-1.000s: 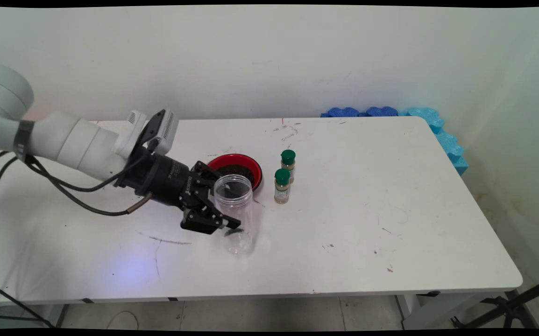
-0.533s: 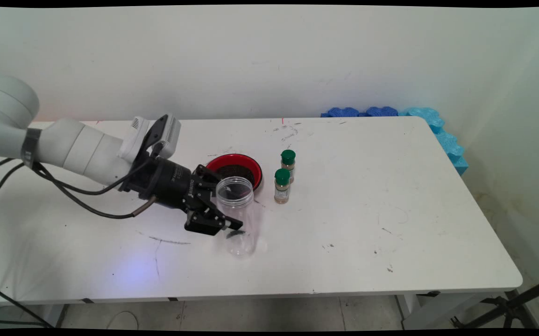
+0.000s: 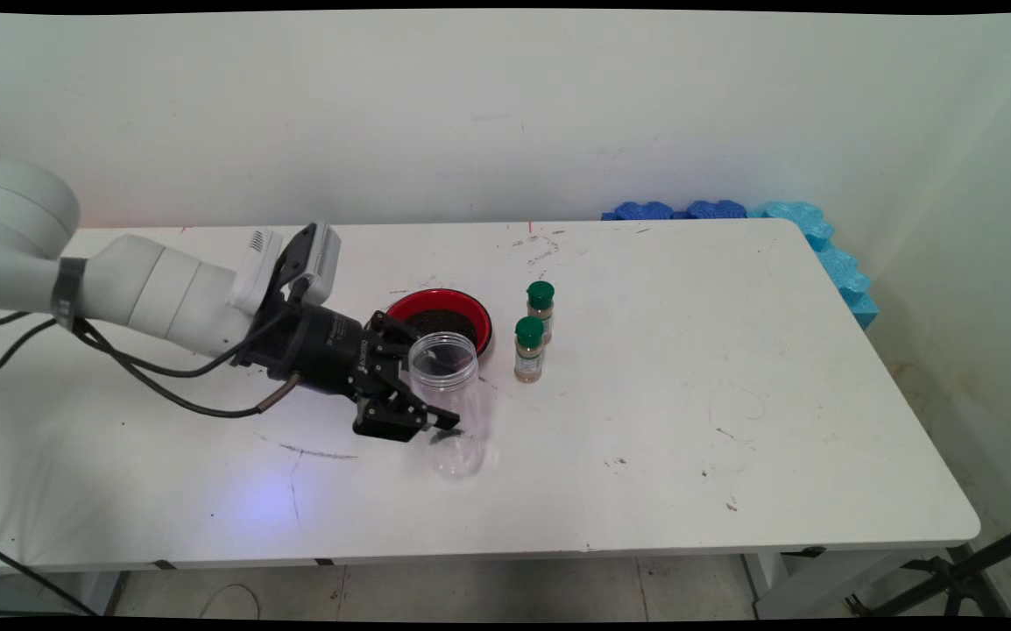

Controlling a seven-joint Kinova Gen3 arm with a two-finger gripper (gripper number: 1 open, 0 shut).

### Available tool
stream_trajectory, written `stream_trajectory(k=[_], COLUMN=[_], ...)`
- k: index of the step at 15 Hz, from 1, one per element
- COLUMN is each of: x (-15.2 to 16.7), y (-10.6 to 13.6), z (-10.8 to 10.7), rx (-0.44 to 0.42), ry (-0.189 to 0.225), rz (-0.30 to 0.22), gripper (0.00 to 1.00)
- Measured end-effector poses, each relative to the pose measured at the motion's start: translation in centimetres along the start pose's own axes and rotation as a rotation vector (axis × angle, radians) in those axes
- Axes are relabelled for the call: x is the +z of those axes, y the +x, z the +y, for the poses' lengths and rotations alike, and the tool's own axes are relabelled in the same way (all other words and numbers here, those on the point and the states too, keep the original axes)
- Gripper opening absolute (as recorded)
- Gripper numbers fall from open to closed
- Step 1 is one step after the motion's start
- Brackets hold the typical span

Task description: Place the picked object on the table

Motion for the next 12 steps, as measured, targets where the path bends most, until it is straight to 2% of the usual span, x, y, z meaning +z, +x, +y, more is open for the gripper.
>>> stream_trajectory(k=[11,12], x=[0.7,0.7], y=[-1.6,-1.6], z=[-0.2,-0.2], rx=[0.008,0.008], ry=[0.021,0.021], rz=[0.026,0.027], gripper=[0.0,1.0])
